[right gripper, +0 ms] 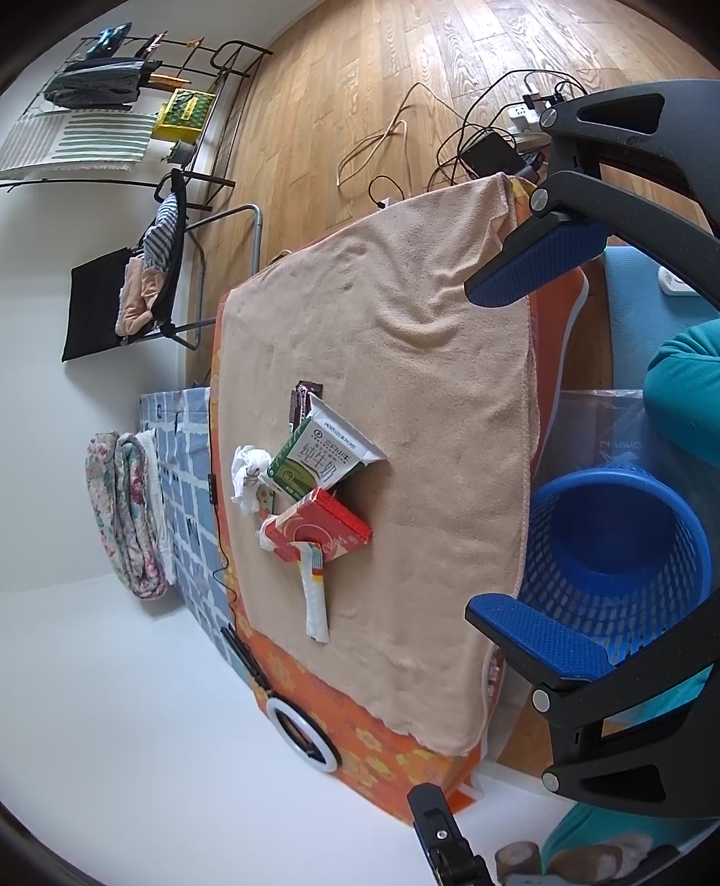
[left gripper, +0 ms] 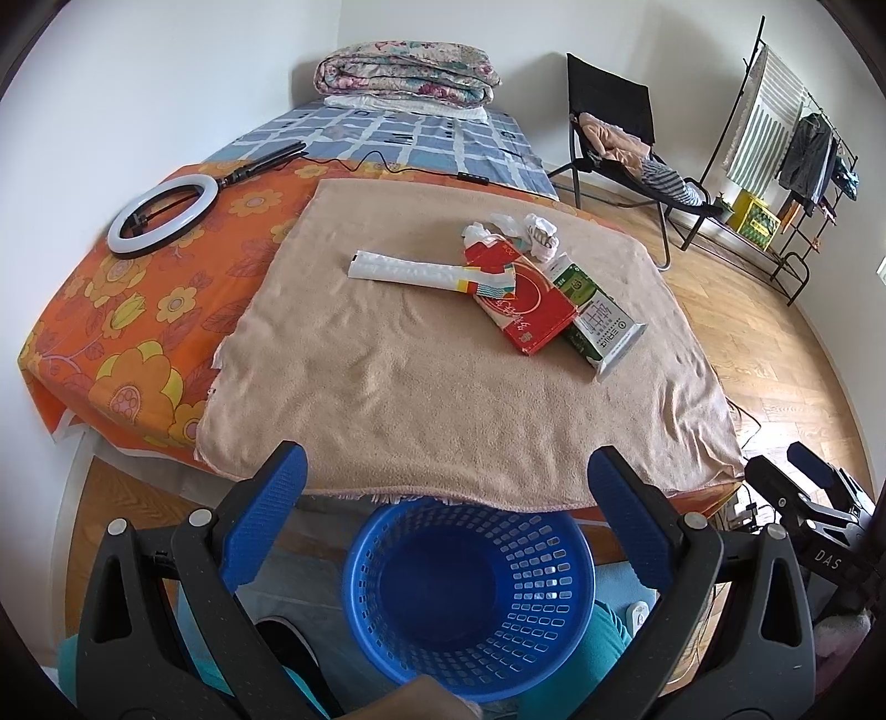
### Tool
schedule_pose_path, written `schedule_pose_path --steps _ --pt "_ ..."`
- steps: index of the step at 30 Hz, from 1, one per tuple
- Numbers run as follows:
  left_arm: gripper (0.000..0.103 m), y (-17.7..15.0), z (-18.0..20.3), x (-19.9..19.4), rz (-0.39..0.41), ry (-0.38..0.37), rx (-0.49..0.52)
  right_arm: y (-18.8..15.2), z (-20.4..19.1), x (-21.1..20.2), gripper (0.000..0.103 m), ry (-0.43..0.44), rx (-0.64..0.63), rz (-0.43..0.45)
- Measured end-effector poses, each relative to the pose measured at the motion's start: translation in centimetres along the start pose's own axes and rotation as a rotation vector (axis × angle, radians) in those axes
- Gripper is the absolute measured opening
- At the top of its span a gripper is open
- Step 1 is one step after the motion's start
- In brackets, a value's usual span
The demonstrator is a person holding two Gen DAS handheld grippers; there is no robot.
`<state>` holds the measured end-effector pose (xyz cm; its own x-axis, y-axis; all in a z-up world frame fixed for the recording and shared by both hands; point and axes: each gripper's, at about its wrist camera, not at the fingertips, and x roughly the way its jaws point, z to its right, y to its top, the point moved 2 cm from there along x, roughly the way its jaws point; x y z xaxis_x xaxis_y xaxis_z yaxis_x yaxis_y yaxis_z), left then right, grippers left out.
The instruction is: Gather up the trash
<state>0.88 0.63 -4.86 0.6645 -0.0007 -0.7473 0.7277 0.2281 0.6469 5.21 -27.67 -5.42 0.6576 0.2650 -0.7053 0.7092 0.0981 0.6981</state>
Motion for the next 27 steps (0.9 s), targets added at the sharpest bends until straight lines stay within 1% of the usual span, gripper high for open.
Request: schedule_pose_path --steps 1,6,10,13,15,16,20,24,27 --pt "0.103 0.5 -0.2 0.5 -0.006 0.001 -0.003 0.1 0.0 0.0 0.102 0.000 0.000 0.007" --pt "0.103 0.3 -0.7 1.5 -0.035 -0.027 -0.023 0.3 0.3 0.5 0.102 0.023 0.006 0.042" --pt "0.103 1.7 -1.4 2.3 -0.037 -0.027 -0.015 0.9 0.7 1.5 0.102 0.034 0.015 0.029" --pt "0.103 4.6 -2.3 3.2 -0.041 -0.037 -0.005 1.4 1.2 2.3 0.102 0.039 0.022 0.007" --pt "0.103 5.6 -2.5 3.7 -0.044 -0.055 0.002 1.7 1.4 2.8 0.102 0.041 0.022 -0.004" --pt "0.103 6.8 -2.9 4.5 -0.051 -0.060 0.005 1.9 1.5 3.1 0.102 0.042 0.021 -0.007" --pt "0.103 9.4 -3.2 6.5 -0.068 -0.092 0.032 2.9 1.8 4.2 0.102 0.060 0.027 -0.015" --pt "0.103 13.3 -3.7 9.5 -0.092 -0.119 0.063 4.3 2.4 5.8 0.102 0.080 0.040 -0.018" --pt "0.103 15.5 -4.0 12.5 -0.133 -0.163 0.059 5.5 3.0 7.4 0.102 0.104 0.058 -0.027"
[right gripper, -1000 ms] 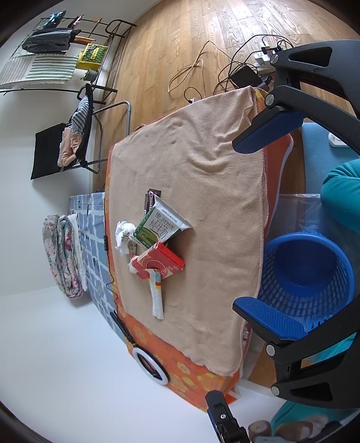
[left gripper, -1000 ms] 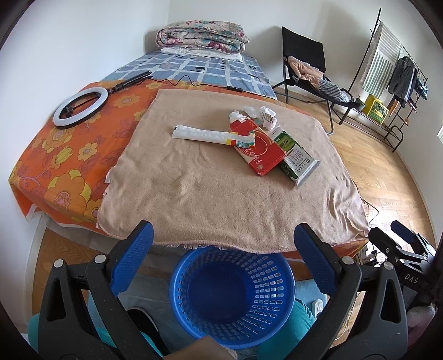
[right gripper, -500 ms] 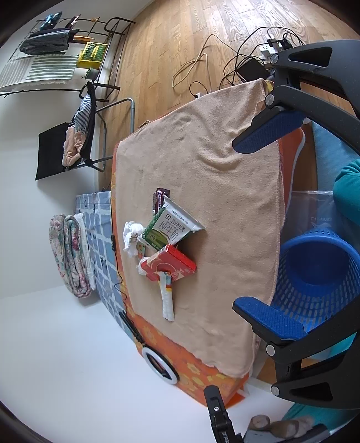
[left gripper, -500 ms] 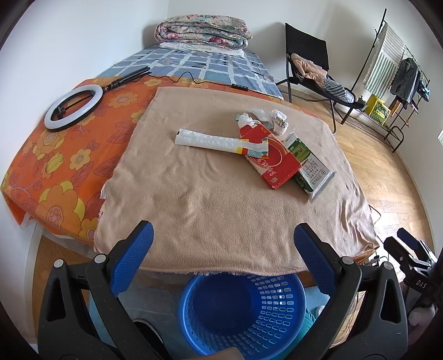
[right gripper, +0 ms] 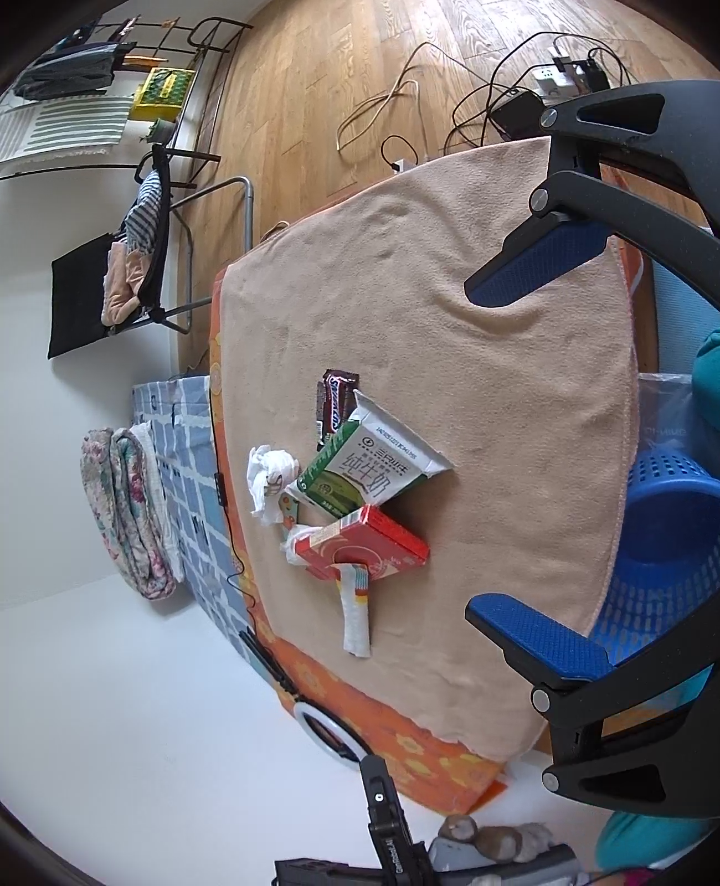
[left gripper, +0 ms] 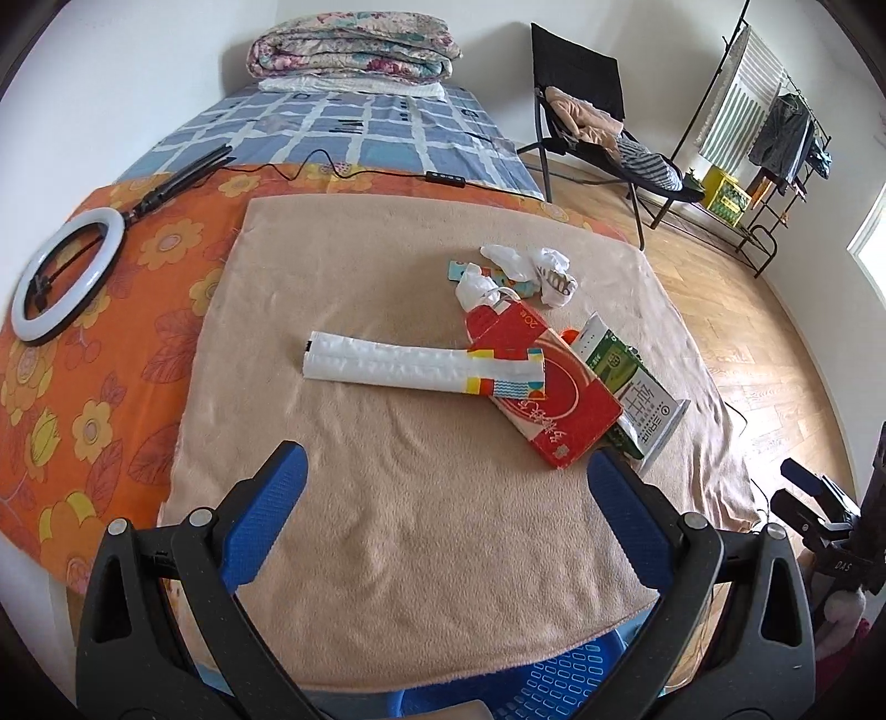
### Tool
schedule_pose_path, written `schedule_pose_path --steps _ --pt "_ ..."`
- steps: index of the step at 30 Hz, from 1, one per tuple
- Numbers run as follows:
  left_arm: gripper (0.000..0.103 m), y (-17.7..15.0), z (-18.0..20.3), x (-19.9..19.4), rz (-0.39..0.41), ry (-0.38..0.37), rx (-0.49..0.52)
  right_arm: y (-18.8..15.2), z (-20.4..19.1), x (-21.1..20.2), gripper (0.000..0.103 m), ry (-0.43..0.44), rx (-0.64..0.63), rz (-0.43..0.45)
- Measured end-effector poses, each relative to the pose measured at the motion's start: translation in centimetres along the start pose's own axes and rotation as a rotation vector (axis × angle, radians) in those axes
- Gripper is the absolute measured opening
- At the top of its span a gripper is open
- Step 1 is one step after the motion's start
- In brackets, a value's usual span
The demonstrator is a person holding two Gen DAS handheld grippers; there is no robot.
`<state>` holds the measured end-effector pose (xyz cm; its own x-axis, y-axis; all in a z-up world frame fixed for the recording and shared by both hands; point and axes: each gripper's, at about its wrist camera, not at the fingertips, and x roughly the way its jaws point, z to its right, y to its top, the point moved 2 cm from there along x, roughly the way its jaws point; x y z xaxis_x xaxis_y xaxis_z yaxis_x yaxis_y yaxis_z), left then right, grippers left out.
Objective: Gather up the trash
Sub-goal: 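Reach the left tool to the white paper strip while the right tool reaches the milk carton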
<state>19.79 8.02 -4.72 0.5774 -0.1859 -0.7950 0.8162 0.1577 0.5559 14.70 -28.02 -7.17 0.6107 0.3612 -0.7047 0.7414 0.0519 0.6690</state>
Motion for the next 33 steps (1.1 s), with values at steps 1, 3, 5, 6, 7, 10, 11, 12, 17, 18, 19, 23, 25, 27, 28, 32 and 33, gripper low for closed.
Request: schedule_pose_path --steps 1,3,5,6,7,10,11,12,17,18,19,23,25,27,28,32,33 --pt "0.103 0.8 -0.4 1.0 -0.013 -0.004 -0.007 0.5 0.3 0.6 0.102 0.002 0.004 -0.006" --pt "0.103 2.3 -1.0 2.9 -0.039 -0.002 -0.019 1.3 0.7 1.8 0.102 0.000 0.007 -0.017" --pt "0.103 3.6 -1.8 4.8 -0.061 0.004 -0.027 2.0 1.1 2.9 0.102 -0.008 0.009 -0.032" --pt "0.103 4.3 -2.3 5.8 -0.071 0.009 -0.033 2.4 1.2 3.4 0.102 -0.014 0.008 -0.036" --pt "0.103 5.1 -2.6 6.7 -0.079 0.010 -0.038 2.6 1.4 3.8 0.102 -0.027 0.005 -0.039" --pt "0.102 6.8 -3.5 9.3 -0.105 0.018 -0.051 3.5 1.9 5.2 0.100 -0.047 0.008 -0.053" --pt "0.102 7.2 -3.8 10.2 -0.115 0.020 -0.052 3.7 2.0 5.7 0.098 -0.040 0.013 -0.061" --pt "0.102 7.6 -4.1 11.0 -0.125 0.027 -0.052 4.0 2.1 6.1 0.098 -0.031 0.017 -0.068" --pt "0.102 8.7 -4.9 15.1 -0.188 0.042 -0.045 5.0 2.2 8.4 0.096 -0.023 0.011 -0.092" --pt "0.102 8.7 -5.2 15.8 -0.203 0.039 -0.051 5.2 2.3 8.8 0.094 -0.018 0.016 -0.098" --pt "0.102 8.7 -5.4 16.6 -0.224 0.032 -0.060 5.4 2.4 9.2 0.089 -0.012 0.024 -0.107" --pt "0.102 8.0 -6.5 17.9 -0.270 0.011 -0.094 5.8 3.3 10.7 0.087 0.000 0.061 -0.128" --pt "0.100 7.5 -6.9 18.0 -0.288 -0.012 -0.103 6.0 3.6 11.3 0.086 0.011 0.076 -0.136" --pt "0.099 6.7 -7.1 17.9 -0.315 -0.029 -0.098 6.1 3.7 11.8 0.086 0.032 0.089 -0.142" --pt "0.099 6.2 -7.0 17.6 -0.325 -0.038 -0.093 6.2 3.8 12.1 0.086 0.044 0.093 -0.146" --pt "0.099 4.3 -6.5 16.2 -0.356 -0.105 -0.070 6.6 3.9 13.4 0.086 0.080 0.099 -0.166" --pt "0.099 3.7 -6.2 15.8 -0.365 -0.117 -0.063 6.6 4.0 13.8 0.086 0.099 0.105 -0.175"
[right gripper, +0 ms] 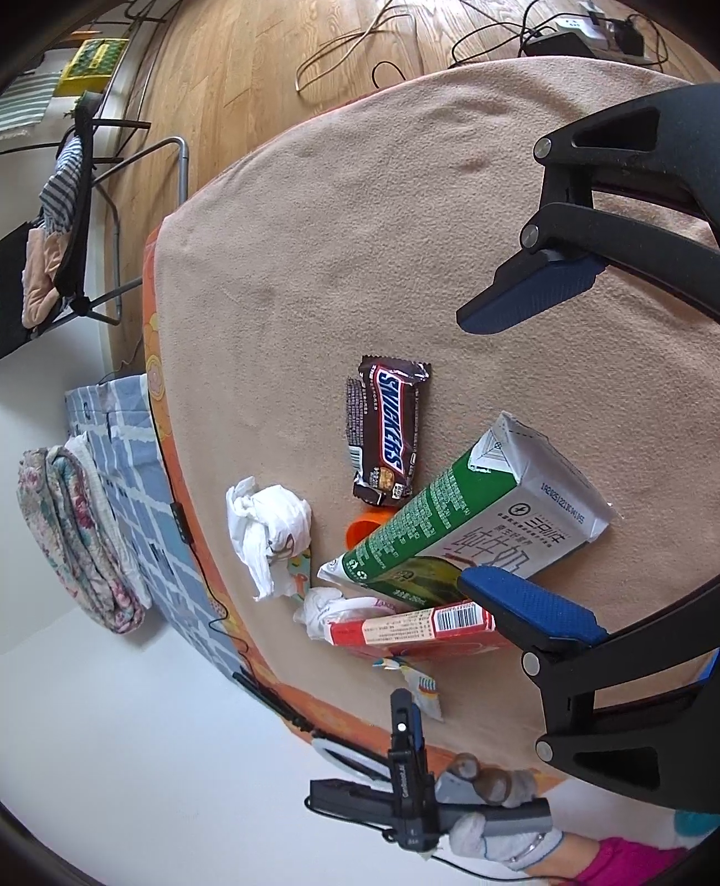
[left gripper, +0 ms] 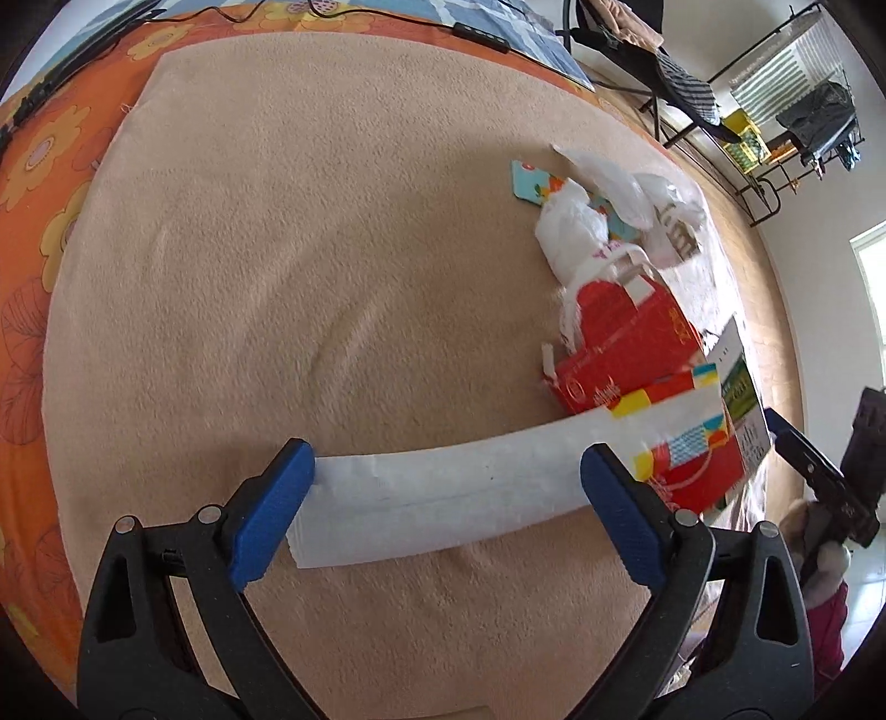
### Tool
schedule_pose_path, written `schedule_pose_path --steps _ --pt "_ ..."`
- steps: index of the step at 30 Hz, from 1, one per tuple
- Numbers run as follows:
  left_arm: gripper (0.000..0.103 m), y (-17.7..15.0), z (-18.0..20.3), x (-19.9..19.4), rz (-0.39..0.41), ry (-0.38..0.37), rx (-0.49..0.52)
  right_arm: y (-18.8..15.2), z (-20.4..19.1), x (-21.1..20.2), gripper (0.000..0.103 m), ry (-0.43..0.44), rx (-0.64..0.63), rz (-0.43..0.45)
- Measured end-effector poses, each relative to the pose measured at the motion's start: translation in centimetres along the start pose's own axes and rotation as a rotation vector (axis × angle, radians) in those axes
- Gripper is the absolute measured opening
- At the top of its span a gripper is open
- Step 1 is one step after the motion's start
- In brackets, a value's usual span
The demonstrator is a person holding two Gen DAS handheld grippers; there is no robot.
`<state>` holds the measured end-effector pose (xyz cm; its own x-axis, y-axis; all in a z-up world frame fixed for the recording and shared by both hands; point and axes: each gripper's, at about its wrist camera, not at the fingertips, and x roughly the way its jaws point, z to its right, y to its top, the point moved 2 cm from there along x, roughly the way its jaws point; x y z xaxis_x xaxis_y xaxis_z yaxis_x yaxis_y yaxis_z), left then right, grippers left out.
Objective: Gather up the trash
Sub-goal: 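Reach the left tool to the white paper strip while the right tool reaches the milk carton, then grasp the white paper strip with the left tool while the right tool grasps the green milk carton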
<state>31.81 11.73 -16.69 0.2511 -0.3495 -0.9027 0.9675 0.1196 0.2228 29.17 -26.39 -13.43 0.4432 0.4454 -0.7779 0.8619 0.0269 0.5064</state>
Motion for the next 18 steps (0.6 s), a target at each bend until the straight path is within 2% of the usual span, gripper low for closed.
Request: schedule_pose_path --steps 3,7,9,12,14,16,18 --pt "0.099 -1.9 1.1 -0.3 -0.015 -0.001 0.048 0.1 -0.1 1.0 0.086 0.041 0.010 -0.027" --pt "0.099 -3.9 3.0 -0.2 -0.042 0.023 0.139 -0.2 -0.8 2.1 0.083 0.049 -0.011 -0.059" --pt "0.099 -4.6 4.0 -0.2 -0.047 0.054 0.189 -0.5 -1.2 2.4 0.076 0.053 -0.024 -0.076" --pt "0.099 -5.0 4.9 -1.1 -0.028 0.128 0.246 -0.9 -1.7 2.5 0.074 0.061 -0.039 -0.085" --pt "0.099 -5.2 5.0 -2.3 0.004 0.161 0.232 -1.2 -2.1 2.6 0.052 0.059 -0.056 -0.099" --pt "0.099 -6.0 4.3 -4.2 0.054 0.166 0.166 -1.4 -2.4 2.6 0.047 0.061 -0.067 -0.106" --pt "0.099 -7.4 3.3 -5.2 0.050 0.119 0.066 -1.6 -2.5 2.4 0.046 0.061 -0.078 -0.105"
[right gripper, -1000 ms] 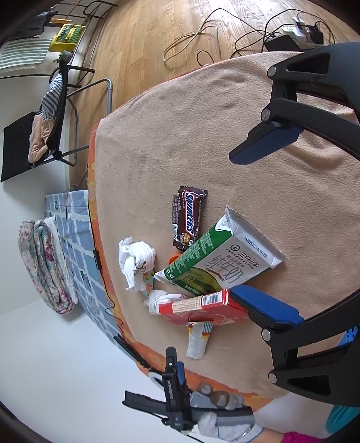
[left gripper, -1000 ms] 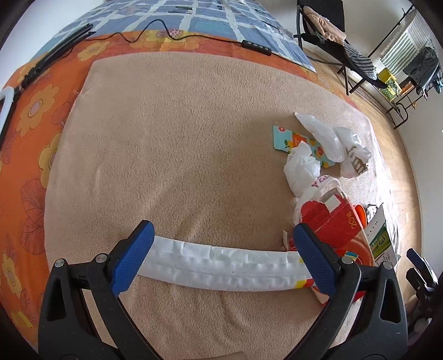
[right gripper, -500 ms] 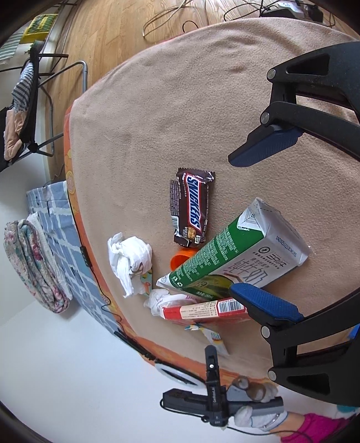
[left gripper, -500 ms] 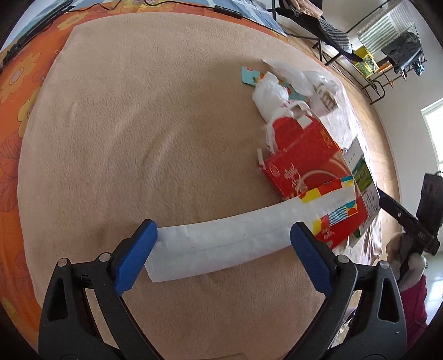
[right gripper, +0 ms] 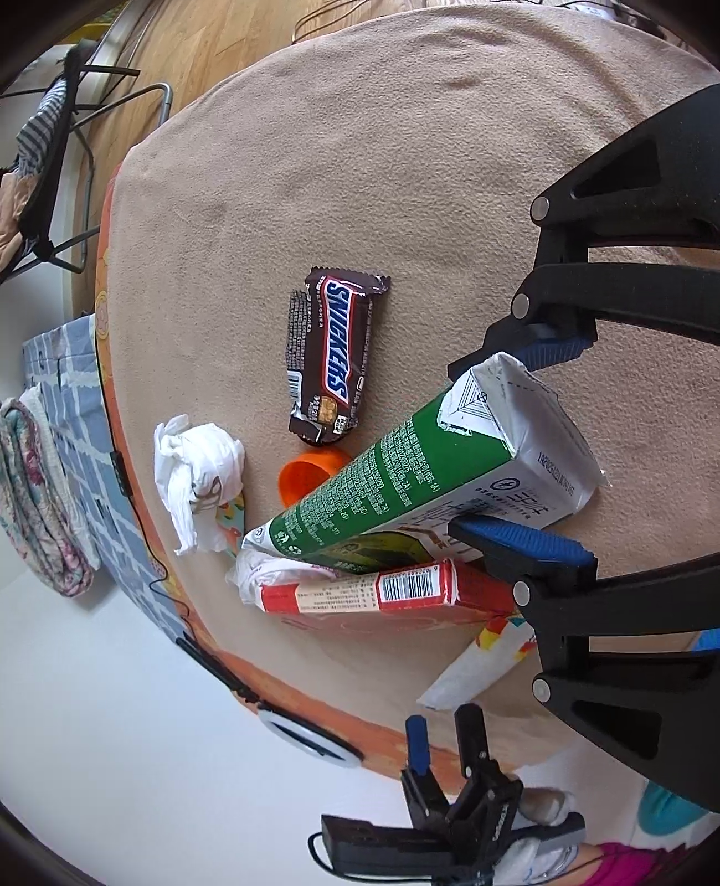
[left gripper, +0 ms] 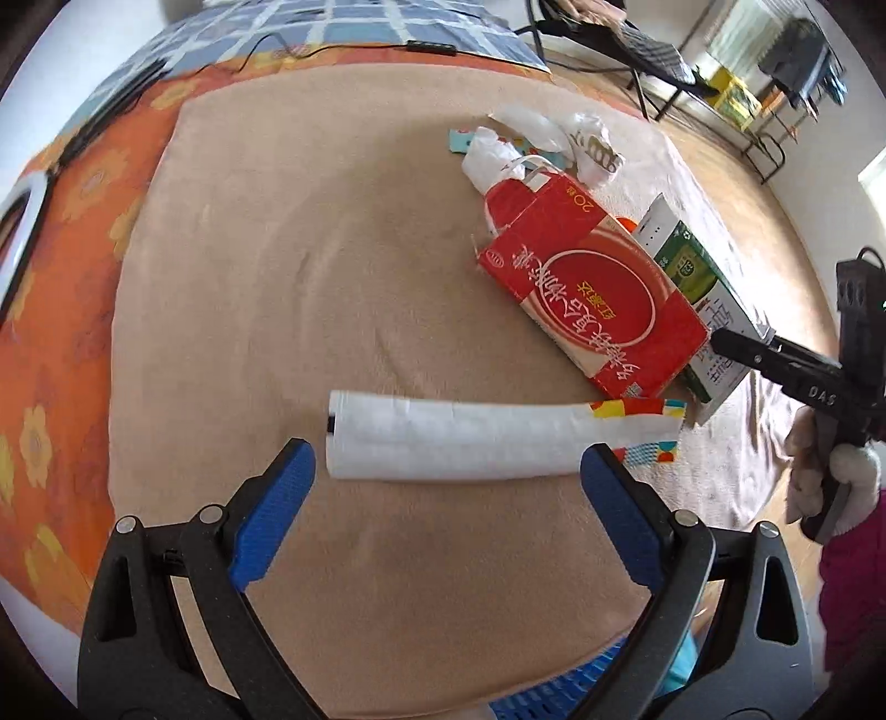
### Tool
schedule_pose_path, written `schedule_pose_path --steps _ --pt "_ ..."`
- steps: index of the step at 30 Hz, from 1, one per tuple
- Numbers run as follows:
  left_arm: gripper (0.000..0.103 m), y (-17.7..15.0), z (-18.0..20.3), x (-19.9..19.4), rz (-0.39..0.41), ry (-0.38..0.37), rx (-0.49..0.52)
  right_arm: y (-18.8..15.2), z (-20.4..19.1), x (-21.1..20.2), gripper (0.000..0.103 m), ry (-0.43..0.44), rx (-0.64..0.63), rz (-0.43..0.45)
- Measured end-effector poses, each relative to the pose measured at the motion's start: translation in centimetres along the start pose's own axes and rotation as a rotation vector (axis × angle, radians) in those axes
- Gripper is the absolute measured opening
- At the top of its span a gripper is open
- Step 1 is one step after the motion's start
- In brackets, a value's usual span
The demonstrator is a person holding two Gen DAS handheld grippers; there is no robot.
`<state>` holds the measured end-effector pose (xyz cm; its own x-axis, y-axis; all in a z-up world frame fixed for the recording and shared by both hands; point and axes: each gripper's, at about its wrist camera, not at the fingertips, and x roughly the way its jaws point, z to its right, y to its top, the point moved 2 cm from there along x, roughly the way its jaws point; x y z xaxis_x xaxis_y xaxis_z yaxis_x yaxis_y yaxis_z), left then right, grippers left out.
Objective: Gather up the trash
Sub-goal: 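Grasp the white paper strip with the left tool while the right tool grasps the green milk carton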
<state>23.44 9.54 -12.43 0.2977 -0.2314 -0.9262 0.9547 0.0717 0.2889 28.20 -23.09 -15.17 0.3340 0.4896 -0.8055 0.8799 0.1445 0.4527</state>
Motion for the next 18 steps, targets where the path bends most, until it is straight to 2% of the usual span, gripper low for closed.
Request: schedule_pose_path --steps 5,9,15,17,18 --pt "0.099 -2.6 -1.5 2.1 -0.082 -0.077 -0.185 -0.3 -0.7 -0.2 0.044 -0.024 -0.048 0.008" --pt "0.099 -1.5 -1.9 4.4 -0.075 -0.121 -0.287 -0.5 -1.0 -0.3 0.043 -0.041 -0.049 0.019" --pt "0.099 2.5 -2.1 5.1 0.007 -0.085 -0.331 -0.9 -1.6 -0.8 0.040 -0.044 -0.049 0.032" --pt "0.097 2.9 -0.7 5.5 0.021 -0.062 -0.291 -0.9 -1.9 -0.7 0.039 -0.036 -0.057 0.028" --pt "0.091 2.9 0.1 5.7 0.020 -0.021 -0.249 -0.9 -2.1 -0.6 0.039 -0.034 -0.066 0.025"
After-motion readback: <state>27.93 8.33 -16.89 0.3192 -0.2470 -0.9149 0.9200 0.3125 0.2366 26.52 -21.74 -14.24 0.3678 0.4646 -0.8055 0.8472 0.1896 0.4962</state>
